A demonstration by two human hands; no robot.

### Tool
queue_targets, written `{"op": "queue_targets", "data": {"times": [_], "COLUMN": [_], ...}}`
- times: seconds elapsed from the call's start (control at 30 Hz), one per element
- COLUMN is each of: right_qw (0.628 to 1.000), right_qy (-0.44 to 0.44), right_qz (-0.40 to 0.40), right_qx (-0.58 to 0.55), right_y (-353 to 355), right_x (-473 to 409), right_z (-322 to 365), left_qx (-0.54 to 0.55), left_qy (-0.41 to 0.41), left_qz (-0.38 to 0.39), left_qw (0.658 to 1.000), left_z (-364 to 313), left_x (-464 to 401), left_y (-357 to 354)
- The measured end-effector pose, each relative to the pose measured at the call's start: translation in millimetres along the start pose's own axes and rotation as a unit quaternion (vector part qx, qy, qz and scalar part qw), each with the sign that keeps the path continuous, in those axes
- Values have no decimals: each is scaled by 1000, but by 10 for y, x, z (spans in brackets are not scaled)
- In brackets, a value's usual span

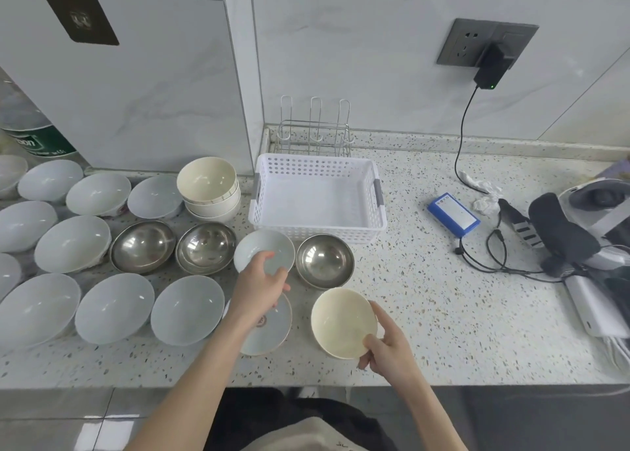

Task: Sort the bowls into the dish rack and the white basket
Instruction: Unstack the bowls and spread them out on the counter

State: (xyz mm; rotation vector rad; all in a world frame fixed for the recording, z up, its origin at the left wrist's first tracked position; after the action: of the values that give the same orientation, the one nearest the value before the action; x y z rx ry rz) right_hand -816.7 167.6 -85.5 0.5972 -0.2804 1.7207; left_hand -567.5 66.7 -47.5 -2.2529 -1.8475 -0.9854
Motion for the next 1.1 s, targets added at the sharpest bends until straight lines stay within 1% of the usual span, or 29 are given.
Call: {"op": "queue_targets", "data": {"times": [0.27,0.57,0.67,0.73,0.93,1.0,1.1], "right_qw": [1000,998,995,990,963,964,971], "right_qy": [8,-29,-48,-68,-91,-77,-49], "right_qz": [-1,13,13,8,-124,-141,-144], "right_qx": [26,58,84,121,223,212,183], "right_y": [-207,-305,-309,-310,-69,-61,-155], "right_x": [-48,-52,-29,-13,25,-8,-149], "right_z": [71,6,0,26,444,623,907], "left_qx": [66,94,101,105,129,124,112], "left_qy": [-19,-35,-37,-40,-59,-68,-63], "left_qz": [-6,6,13,17,-14,-28,-83], "left_qw": [998,995,994,993,990,990,988], "left_z": [163,219,235,245,283,302,372], "left_x": [36,-23,-50,-65,-117,-158,-285], "left_y": [143,248,286,331,696,869,1261]}}
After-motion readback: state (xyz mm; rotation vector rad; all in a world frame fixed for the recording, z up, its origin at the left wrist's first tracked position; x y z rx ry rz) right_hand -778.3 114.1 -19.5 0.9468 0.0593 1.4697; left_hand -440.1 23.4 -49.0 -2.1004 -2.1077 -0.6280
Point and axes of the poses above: each hand's wrist, its own x-axis away from the middle knuckle, its own y-axis out of the back of the hand, z = x × y, the point moved 10 cm from there along -x, towards the middle knuckle, and after that the axes turned 12 degrees about z, right-handed, at the moved point
